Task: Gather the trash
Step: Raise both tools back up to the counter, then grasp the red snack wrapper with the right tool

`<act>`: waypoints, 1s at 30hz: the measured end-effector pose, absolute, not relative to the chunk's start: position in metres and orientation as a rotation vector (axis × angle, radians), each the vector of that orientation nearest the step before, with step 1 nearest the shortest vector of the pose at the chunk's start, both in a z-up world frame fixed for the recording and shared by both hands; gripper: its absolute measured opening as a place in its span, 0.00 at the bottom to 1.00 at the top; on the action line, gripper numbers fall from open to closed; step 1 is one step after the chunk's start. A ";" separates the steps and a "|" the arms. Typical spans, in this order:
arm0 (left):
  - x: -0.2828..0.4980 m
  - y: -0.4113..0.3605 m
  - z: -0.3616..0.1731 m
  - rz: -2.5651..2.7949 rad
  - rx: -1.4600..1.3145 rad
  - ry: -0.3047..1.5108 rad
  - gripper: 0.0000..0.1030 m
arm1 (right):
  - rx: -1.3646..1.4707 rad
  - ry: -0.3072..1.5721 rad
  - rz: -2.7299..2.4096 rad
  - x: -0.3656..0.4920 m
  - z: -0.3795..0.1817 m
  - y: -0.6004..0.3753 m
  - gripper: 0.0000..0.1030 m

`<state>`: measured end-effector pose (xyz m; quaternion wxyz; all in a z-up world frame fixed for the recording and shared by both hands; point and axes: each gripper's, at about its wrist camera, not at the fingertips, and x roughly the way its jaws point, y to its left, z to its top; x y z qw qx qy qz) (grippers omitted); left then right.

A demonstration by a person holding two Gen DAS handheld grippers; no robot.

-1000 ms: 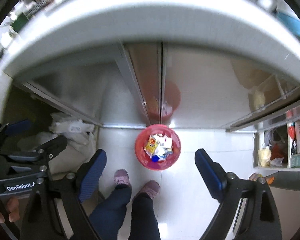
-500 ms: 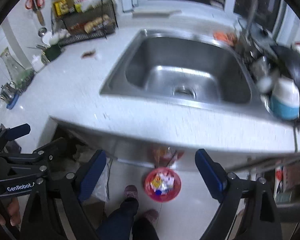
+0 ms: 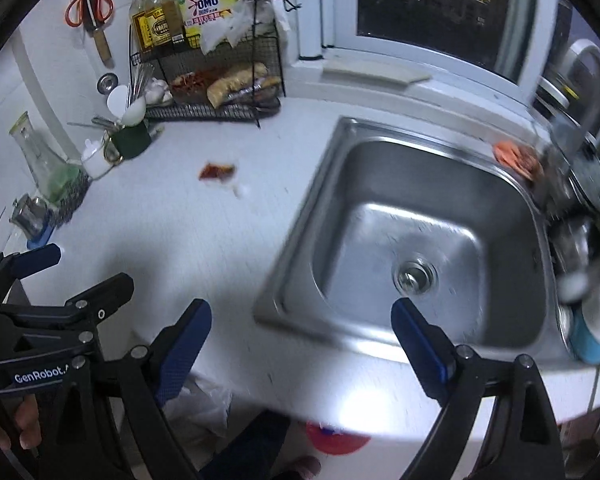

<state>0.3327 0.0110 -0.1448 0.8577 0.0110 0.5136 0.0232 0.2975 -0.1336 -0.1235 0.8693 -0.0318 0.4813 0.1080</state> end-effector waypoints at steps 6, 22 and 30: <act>0.392 0.043 -0.147 0.046 0.027 1.090 1.00 | -0.072 1.018 0.242 0.353 -0.122 -0.101 0.88; 0.475 0.134 -0.214 0.168 -0.092 1.233 1.00 | -0.210 1.157 0.395 0.455 -0.177 -0.019 0.88; 0.497 0.159 -0.259 0.197 -0.128 1.302 1.00 | -0.300 1.246 0.456 0.492 -0.223 0.015 0.88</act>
